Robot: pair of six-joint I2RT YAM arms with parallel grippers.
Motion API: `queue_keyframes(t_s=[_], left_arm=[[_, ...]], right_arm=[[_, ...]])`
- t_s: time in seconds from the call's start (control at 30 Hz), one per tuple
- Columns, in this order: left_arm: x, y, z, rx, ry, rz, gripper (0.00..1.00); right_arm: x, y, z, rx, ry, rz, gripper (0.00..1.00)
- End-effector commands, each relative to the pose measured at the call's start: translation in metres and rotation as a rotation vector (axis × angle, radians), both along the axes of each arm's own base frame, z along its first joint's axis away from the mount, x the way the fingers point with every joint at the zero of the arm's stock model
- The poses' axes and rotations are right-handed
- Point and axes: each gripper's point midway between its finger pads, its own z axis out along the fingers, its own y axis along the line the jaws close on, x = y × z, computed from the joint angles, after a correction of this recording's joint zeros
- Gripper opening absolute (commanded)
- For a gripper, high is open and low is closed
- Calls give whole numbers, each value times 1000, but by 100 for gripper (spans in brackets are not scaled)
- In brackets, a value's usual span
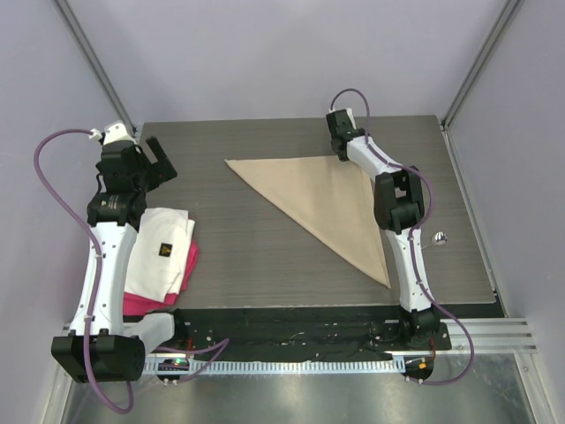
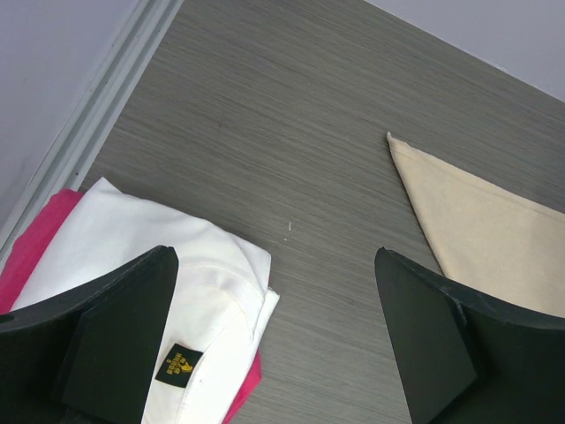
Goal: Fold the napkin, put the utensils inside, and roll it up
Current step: Fold the napkin at the center of the board.
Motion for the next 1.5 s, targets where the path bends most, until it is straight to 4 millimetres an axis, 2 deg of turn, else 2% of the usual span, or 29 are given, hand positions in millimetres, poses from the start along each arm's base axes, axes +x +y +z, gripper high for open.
queue_keyframes(t_s=[0.0, 0.7, 1.17, 1.47], left_arm=[[5, 0, 15, 12, -53, -10, 100], [6, 0, 14, 10, -50, -11, 100], [7, 0, 12, 9, -45, -13, 100], [7, 0, 12, 8, -47, -13, 100]], right_arm=[[15, -8, 24, -15, -72, -21, 1], [23, -20, 11, -42, -60, -36, 1], [35, -22, 20, -68, -87, -27, 5], [39, -22, 17, -79, -86, -15, 4]])
